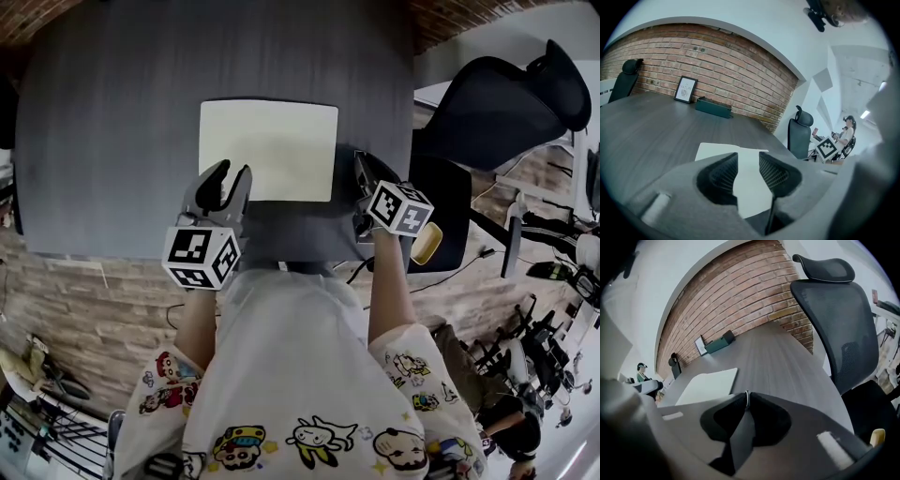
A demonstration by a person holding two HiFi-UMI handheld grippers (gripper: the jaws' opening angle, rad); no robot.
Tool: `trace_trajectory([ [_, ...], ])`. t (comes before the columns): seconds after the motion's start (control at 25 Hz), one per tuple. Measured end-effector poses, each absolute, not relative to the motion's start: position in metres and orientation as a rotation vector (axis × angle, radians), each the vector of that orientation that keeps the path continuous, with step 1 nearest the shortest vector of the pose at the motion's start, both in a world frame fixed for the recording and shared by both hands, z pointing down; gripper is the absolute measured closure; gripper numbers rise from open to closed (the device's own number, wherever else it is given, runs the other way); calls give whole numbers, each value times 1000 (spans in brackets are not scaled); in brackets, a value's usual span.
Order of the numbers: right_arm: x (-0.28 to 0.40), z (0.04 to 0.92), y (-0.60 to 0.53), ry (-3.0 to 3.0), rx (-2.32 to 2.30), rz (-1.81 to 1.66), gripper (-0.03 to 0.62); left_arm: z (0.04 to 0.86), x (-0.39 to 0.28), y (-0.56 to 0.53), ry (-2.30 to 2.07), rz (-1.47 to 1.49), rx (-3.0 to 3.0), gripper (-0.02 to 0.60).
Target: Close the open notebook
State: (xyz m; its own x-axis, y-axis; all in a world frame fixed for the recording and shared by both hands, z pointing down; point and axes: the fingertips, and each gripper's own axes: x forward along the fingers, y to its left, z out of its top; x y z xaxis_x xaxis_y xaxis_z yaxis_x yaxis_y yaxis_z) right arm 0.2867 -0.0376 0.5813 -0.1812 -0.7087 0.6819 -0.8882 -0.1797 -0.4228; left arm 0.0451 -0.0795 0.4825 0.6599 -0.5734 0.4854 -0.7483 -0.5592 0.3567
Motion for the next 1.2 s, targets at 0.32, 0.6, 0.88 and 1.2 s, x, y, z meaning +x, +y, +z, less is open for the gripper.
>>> trace_trajectory([
  [0.32, 287, 575, -42, -1897, 1873, 1298, 551, 479, 44, -86, -1044, 414, 2333, 446],
  [0.6, 279, 563, -49, -1945, 1862, 1254, 553, 478, 33, -91, -1082, 398, 2330, 446],
  [0.88, 281, 534, -57, -2006, 1866, 1210, 554, 474, 21, -96, -1138, 380, 2315, 448],
  [1.2, 263, 490, -68, -2083, 1812, 1071, 554, 464, 3, -102, -1204, 349, 2310, 446],
])
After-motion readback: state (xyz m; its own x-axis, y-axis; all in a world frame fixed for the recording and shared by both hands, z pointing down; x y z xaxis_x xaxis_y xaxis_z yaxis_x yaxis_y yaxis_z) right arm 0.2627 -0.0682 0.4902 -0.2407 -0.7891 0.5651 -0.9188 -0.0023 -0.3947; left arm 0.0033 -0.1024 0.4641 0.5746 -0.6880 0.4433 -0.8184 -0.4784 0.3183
